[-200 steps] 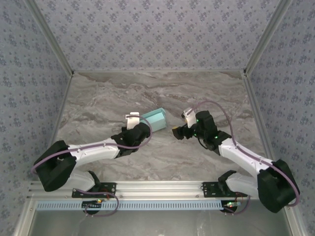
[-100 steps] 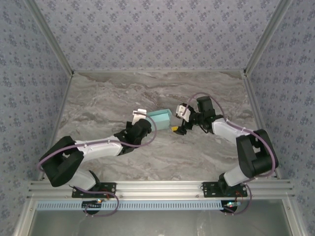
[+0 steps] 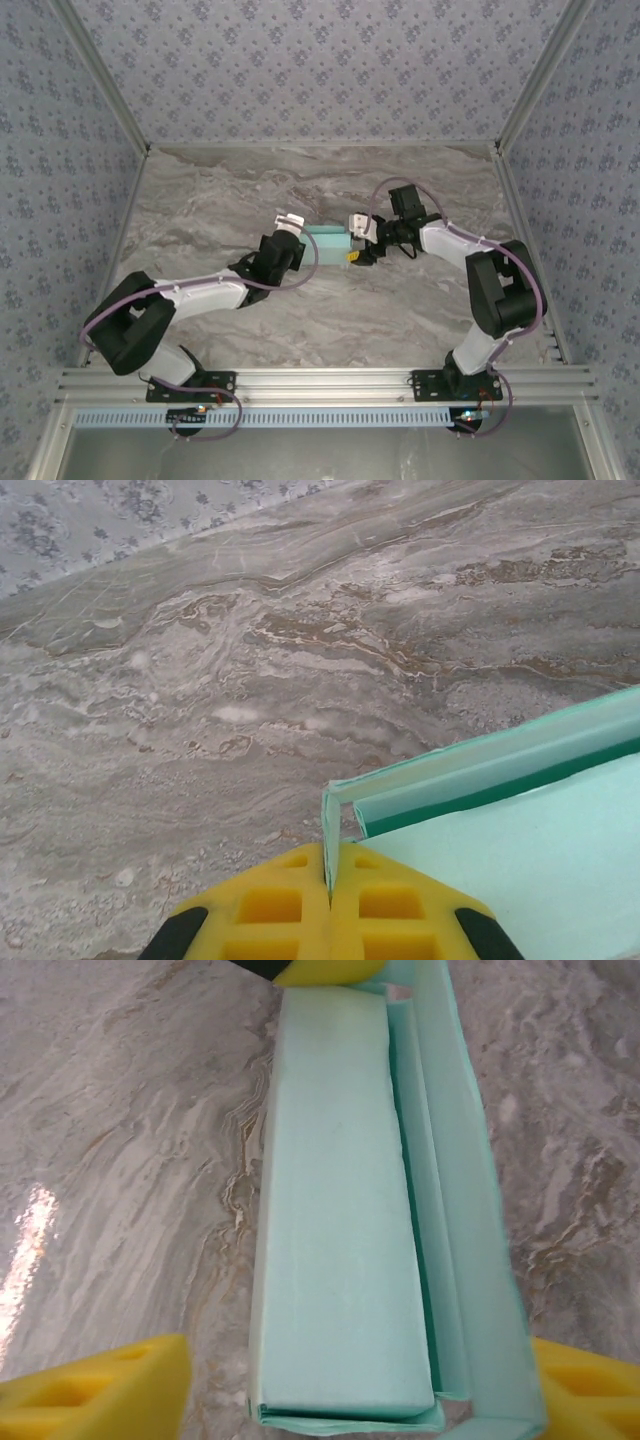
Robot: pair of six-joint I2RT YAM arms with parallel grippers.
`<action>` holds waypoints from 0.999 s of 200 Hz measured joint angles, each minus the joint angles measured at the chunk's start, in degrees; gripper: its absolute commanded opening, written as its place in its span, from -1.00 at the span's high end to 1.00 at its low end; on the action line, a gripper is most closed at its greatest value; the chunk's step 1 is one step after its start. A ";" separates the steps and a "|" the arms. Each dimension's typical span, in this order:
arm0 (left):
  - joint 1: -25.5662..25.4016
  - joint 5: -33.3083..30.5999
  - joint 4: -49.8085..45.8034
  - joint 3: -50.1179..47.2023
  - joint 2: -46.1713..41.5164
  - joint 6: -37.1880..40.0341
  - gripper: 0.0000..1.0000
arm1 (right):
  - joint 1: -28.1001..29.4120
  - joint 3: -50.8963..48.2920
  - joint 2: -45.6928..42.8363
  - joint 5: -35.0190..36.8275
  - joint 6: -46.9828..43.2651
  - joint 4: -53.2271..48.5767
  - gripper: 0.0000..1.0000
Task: Fold the paper box
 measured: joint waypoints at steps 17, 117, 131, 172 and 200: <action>0.66 1.92 0.07 0.57 0.39 1.25 1.00 | -0.37 1.79 0.83 0.11 -1.25 -2.49 -0.03; 1.33 4.20 1.66 2.75 3.23 2.05 1.00 | -1.05 -3.32 -6.38 1.11 7.85 -0.83 -0.60; 1.33 4.20 1.79 2.75 3.30 2.05 1.00 | -1.81 -5.75 -10.21 0.72 11.63 0.79 -0.60; 1.36 4.17 2.60 2.78 3.76 1.95 1.00 | -2.97 -12.94 -19.91 3.58 29.22 7.65 -0.19; 1.33 4.17 2.36 3.17 3.96 1.75 1.00 | -4.22 -12.94 -20.41 9.40 47.17 9.40 0.03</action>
